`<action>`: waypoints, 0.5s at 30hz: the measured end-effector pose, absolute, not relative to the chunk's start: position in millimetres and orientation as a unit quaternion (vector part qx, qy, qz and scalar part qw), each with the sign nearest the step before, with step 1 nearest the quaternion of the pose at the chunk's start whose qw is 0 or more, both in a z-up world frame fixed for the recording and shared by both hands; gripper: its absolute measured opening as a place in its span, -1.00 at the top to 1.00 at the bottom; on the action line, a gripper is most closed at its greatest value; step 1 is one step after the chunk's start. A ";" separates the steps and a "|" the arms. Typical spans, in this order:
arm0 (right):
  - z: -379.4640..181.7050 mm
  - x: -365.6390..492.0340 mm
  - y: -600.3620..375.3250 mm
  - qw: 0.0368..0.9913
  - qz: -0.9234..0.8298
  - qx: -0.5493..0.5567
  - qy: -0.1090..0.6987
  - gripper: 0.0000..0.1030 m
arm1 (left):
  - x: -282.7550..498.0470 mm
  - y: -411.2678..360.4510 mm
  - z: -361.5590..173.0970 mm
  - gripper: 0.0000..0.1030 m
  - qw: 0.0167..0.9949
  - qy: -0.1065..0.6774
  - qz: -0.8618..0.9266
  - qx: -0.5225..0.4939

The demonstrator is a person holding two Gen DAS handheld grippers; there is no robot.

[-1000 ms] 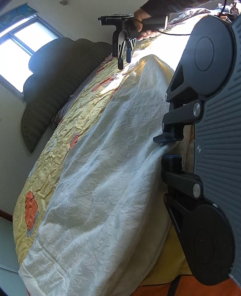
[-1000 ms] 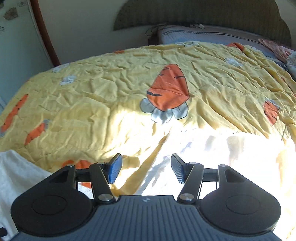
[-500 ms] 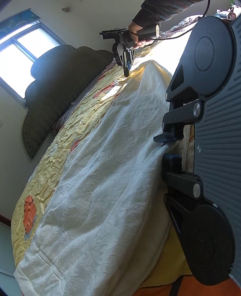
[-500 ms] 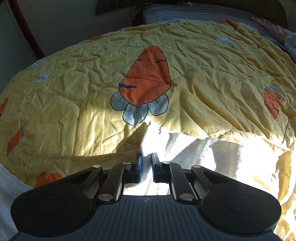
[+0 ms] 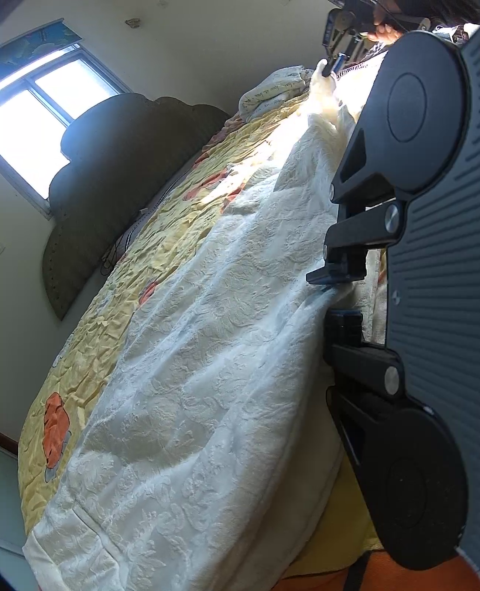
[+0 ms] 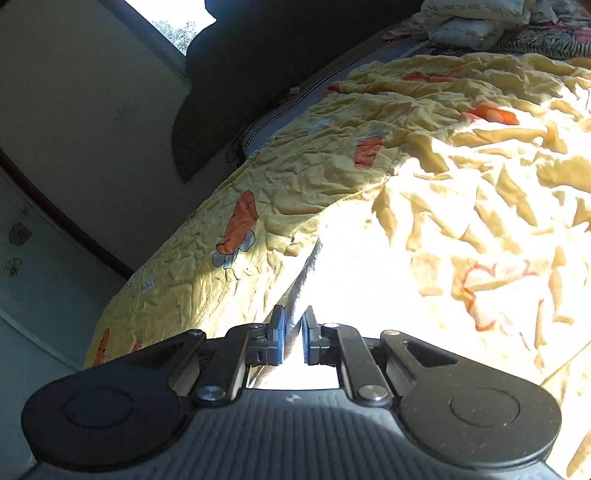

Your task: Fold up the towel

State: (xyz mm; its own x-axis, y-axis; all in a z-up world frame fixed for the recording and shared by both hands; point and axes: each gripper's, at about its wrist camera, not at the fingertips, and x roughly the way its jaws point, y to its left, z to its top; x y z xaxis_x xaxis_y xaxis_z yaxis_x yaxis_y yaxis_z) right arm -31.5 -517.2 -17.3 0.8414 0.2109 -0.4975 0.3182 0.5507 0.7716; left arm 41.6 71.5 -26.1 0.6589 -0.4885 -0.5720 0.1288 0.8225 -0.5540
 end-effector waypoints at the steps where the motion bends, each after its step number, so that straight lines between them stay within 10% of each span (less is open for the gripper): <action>1: -30.5 -36.9 -518.9 0.823 -0.033 0.493 0.280 0.81 | 41.7 70.7 -25.7 0.54 0.879 0.374 -0.175 -0.239; 5: -66.9 -46.5 -524.2 0.767 -0.036 0.594 0.241 0.70 | 43.6 67.5 -22.7 0.54 0.878 0.381 -0.169 -0.235; 9: -76.4 -42.8 -522.1 0.750 -0.024 0.629 0.203 -0.20 | 51.1 74.3 -22.1 0.50 0.860 0.401 -0.159 -0.273; 13: -73.7 -35.5 -521.1 0.762 -0.040 0.618 0.191 -0.17 | 57.9 80.9 -22.2 0.50 0.842 0.417 -0.140 -0.312; 15: -78.3 -32.1 -524.6 0.762 -0.052 0.612 0.205 0.54 | 58.6 76.2 -17.3 0.73 0.852 0.415 -0.129 -0.293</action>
State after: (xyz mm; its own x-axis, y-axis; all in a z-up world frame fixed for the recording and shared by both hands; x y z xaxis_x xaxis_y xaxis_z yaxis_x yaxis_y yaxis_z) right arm -32.1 -524.6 -78.3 0.9106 0.1718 -0.3760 0.3301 0.2451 0.9115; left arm 58.6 76.2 -17.3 0.6231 -0.4621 -0.6310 -0.0233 0.7954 -0.6056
